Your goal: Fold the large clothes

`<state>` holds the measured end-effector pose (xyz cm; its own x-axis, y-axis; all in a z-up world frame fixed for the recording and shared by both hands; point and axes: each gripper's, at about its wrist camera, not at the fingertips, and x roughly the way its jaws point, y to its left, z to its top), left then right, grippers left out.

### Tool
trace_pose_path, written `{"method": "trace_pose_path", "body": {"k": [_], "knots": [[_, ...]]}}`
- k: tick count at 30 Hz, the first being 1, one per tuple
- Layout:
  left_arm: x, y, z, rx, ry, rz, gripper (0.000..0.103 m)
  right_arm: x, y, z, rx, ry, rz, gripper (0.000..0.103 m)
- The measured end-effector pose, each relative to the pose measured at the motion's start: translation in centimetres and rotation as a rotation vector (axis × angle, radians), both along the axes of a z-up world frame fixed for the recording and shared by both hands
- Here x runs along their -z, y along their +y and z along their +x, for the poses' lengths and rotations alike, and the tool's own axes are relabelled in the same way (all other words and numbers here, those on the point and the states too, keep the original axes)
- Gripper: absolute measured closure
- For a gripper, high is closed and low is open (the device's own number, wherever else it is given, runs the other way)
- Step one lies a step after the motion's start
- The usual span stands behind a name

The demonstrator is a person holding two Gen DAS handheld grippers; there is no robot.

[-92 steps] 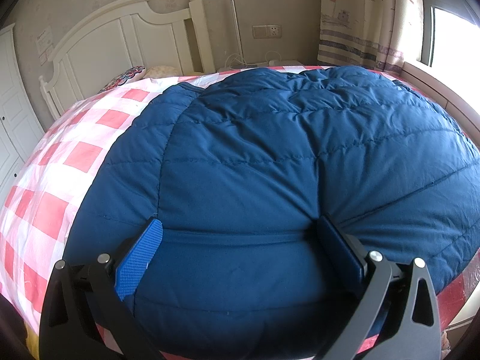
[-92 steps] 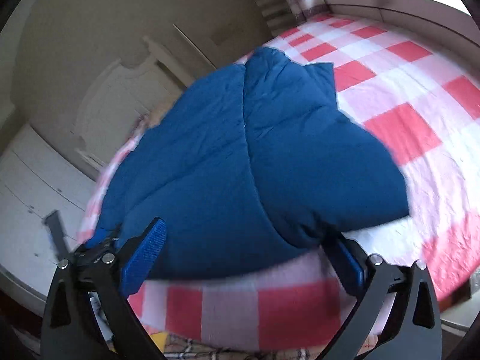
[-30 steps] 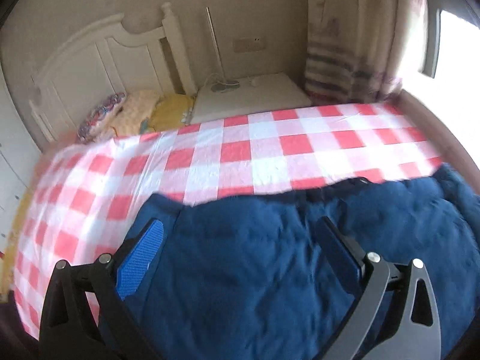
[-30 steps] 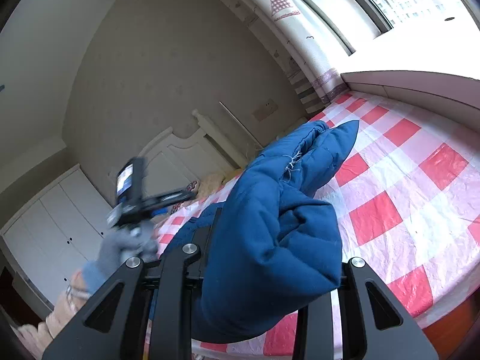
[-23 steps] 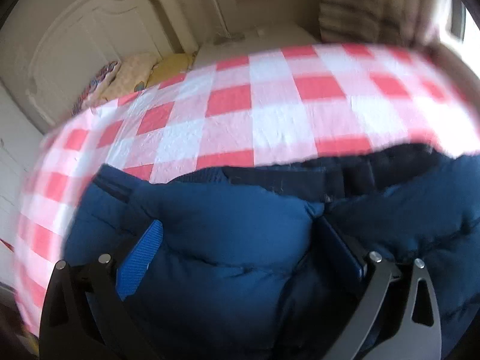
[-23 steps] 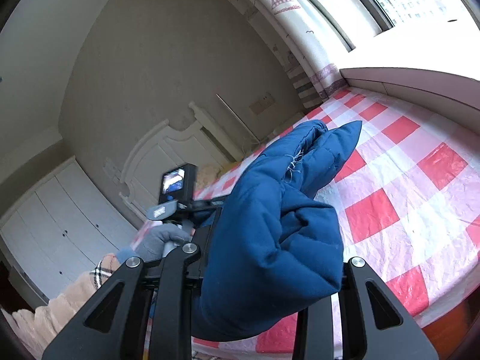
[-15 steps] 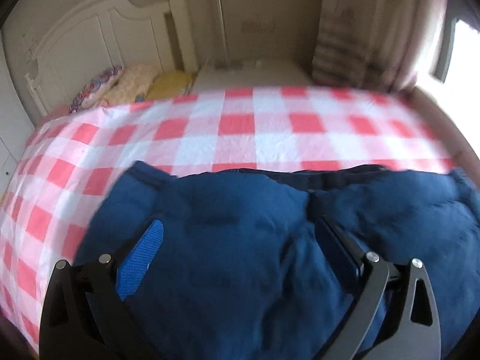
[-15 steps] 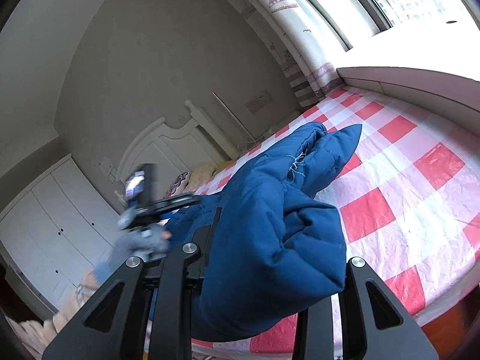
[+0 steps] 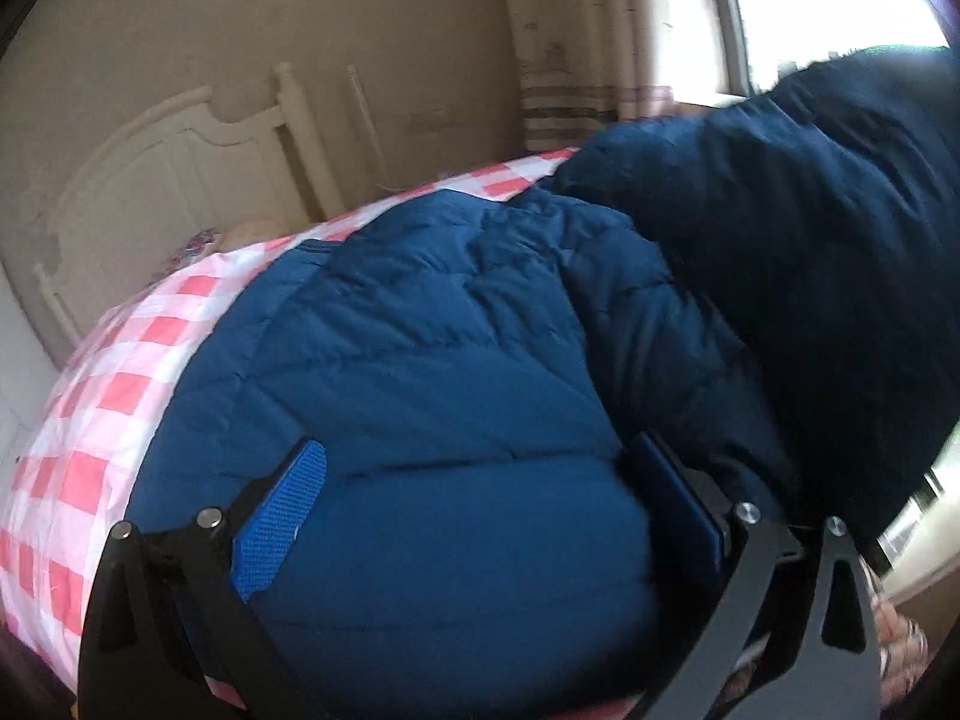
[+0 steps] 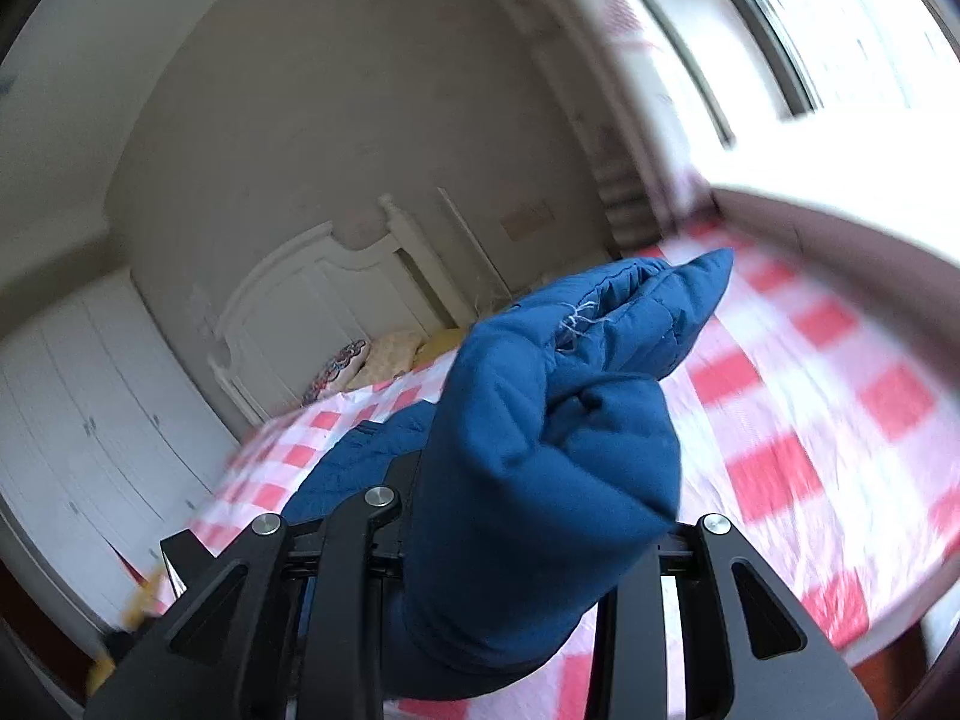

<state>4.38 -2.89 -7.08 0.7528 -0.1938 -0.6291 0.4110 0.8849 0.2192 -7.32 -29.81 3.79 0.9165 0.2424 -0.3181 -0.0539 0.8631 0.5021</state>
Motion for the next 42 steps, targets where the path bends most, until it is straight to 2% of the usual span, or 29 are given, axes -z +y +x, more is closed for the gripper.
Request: {"method": "trace_pose_path", "body": {"k": [2, 5, 7, 10, 13, 16, 18, 19, 24, 28, 30, 32, 35, 37, 40, 42], "knots": [[-0.8, 1.4, 0.0, 0.023, 0.021, -0.036, 0.002, -2.2, 3.0, 0.4, -0.019, -0.037, -0.105, 0.071], [-2.4, 5.2, -0.1, 0.004, 0.001, -0.123, 0.002, -4.5, 8.7, 1.2, -0.063, -0.092, -0.285, 0.071], [-3.9, 8.7, -0.1, -0.076, -0.045, -0.175, 0.002, -5.2, 13.2, 2.0, -0.101, -0.121, -0.407, 0.071], [-6.6, 17.3, 0.8, -0.237, -0.064, -0.334, 0.002, -4.8, 21.2, 3.8, -0.173, -0.146, -0.602, 0.071], [-8.3, 24.0, 1.1, -0.372, -0.083, -0.422, 0.002, -1.8, 30.0, 6.0, -0.288, -0.144, -0.804, 0.071], [-8.9, 28.8, 0.8, -0.483, -0.095, -0.440, 0.002, 5.1, 38.5, 6.9, -0.429, -0.105, -1.105, 0.069], [-8.5, 30.1, 0.5, -0.504, -0.078, -0.444, 0.002, 10.1, 42.1, 5.6, -0.420, -0.184, -1.364, 0.066], [-8.2, 30.2, 0.6, -0.504, -0.066, -0.438, 0.002, 11.0, 42.5, 5.1, -0.419, -0.204, -1.398, 0.065], [-8.0, 28.7, 1.9, -0.430, -0.035, -0.377, 0.002, 9.4, 40.6, 5.8, -0.462, -0.149, -1.269, 0.065], [-11.6, 24.5, 4.9, -0.264, -0.089, -0.293, 0.002, 7.8, 40.4, 6.1, -0.465, -0.139, -1.176, 0.065], [-13.9, 22.7, 6.5, -0.219, -0.107, -0.249, 0.002, 7.6, 40.1, 6.1, -0.471, -0.145, -1.151, 0.065], [-15.9, 20.4, 8.6, -0.121, -0.068, -0.243, 0.002, 8.1, 40.5, 6.0, -0.469, -0.155, -1.171, 0.063], [-16.9, 16.3, 12.0, -0.036, 0.017, -0.241, 0.002, 8.6, 40.7, 5.9, -0.472, -0.163, -1.175, 0.058], [-15.7, 12.7, 14.1, 0.019, 0.072, -0.184, 0.002, 8.8, 40.8, 5.6, -0.475, -0.170, -1.180, 0.054], [-12.1, 9.4, 16.5, 0.020, 0.127, -0.098, 0.002, 8.9, 40.4, 5.1, -0.481, -0.182, -1.183, 0.050], [-7.1, 8.0, 18.7, -0.008, 0.182, 0.004, 0.002, 8.6, 40.1, 4.2, -0.537, -0.190, -1.163, 0.043]]}}
